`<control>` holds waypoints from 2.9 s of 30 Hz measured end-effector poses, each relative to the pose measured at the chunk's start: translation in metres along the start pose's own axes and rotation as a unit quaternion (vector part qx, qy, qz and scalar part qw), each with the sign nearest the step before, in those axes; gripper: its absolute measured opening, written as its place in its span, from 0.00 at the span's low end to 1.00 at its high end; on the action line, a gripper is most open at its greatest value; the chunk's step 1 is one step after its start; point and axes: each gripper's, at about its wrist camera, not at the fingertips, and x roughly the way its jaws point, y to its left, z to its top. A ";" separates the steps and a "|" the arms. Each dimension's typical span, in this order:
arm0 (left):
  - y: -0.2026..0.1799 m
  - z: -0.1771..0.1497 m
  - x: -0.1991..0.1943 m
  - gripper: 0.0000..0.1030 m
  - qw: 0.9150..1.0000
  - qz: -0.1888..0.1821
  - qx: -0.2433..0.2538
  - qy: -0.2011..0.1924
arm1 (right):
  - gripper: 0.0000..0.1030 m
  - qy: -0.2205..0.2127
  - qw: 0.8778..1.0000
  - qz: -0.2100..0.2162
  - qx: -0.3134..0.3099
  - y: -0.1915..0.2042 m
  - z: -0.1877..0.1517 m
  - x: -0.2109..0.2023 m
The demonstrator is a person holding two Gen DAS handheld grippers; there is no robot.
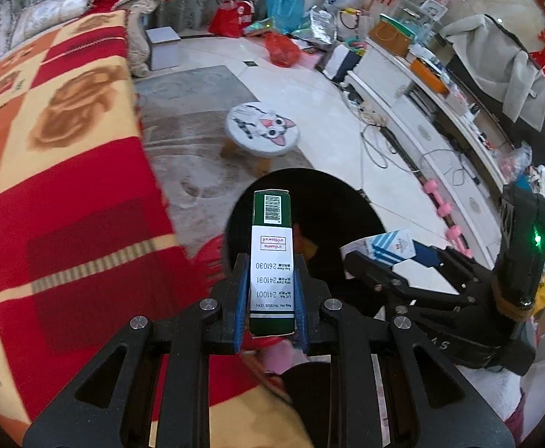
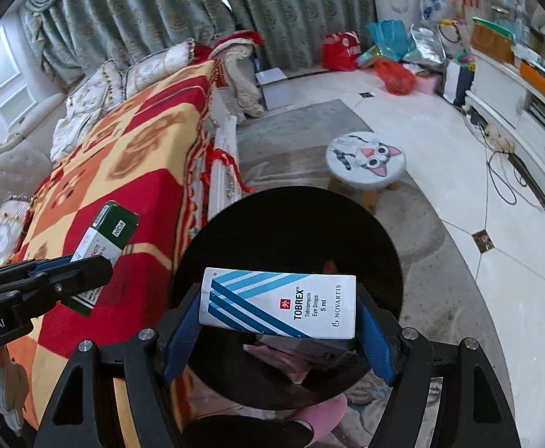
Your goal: Collect trash
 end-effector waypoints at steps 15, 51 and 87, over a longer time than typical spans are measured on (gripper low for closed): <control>-0.002 -0.004 -0.018 0.49 0.998 0.036 -0.001 -0.043 | 0.84 -0.056 0.998 -0.035 0.003 0.002 -0.007 -0.027; 0.010 -0.050 -0.151 0.49 0.967 0.096 0.006 -0.234 | 0.85 -0.235 0.965 -0.102 -0.049 0.098 -0.020 -0.149; 0.001 -0.047 -0.147 0.49 0.968 0.094 0.017 -0.231 | 0.87 -0.228 0.968 -0.094 -0.043 0.098 -0.018 -0.144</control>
